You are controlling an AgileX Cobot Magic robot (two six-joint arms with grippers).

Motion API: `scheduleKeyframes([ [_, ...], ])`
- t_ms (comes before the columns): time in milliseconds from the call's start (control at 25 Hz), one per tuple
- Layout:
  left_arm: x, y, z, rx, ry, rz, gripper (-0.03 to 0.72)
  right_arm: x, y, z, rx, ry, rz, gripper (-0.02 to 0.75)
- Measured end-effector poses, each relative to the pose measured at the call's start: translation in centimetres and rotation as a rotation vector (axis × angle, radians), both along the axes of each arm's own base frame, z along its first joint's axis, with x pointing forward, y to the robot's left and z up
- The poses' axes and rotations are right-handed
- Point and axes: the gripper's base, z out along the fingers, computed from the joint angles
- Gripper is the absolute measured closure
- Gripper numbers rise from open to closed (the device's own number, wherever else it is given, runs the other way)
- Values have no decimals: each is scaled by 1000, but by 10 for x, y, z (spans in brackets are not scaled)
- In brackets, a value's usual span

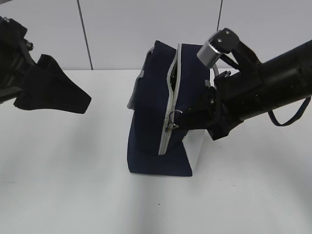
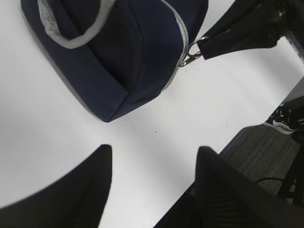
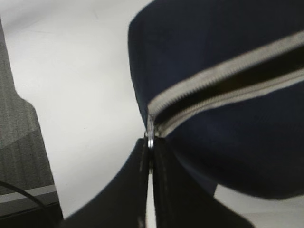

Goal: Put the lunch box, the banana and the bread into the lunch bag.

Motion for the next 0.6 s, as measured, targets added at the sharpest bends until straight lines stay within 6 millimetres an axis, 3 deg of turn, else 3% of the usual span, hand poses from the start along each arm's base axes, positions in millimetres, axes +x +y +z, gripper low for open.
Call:
scheduleKeyframes([
  [280,-1,0,-1,4,10,-5,296,6,4,-30,-11,147,20,754],
  [600,-1,0,-1,4,11,-5,296,10,4,-34,-19,146,0,754],
])
